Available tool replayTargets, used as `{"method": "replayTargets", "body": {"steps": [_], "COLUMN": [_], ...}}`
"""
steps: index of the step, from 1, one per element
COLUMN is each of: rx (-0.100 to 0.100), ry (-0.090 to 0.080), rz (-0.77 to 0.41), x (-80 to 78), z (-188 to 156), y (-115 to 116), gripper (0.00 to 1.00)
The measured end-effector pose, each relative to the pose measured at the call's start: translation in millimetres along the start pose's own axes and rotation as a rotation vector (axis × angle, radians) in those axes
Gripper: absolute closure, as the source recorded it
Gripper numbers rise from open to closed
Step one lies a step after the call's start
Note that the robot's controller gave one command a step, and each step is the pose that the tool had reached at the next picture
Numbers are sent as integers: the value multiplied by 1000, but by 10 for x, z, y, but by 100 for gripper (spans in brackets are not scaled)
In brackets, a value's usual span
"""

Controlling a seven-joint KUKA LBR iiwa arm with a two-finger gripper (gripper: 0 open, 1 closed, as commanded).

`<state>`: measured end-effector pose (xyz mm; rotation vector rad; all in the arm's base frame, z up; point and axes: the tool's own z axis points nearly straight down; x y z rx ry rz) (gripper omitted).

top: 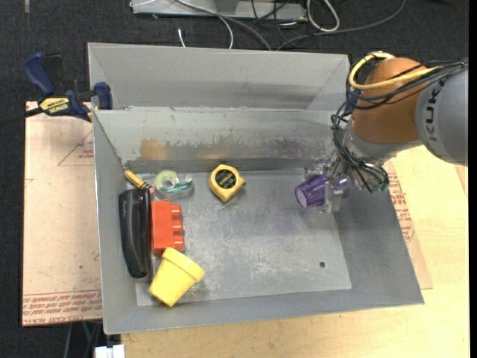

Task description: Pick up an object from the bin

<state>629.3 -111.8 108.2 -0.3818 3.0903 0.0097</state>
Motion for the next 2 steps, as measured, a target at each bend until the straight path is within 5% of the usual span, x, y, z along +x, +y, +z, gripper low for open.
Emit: {"method": "replayTargets", "body": {"steps": [2], "rx": [0], "ry": [-2], "rz": [0], "x": [-21], "z": [-528], "y": [5], "gripper": [100]}}
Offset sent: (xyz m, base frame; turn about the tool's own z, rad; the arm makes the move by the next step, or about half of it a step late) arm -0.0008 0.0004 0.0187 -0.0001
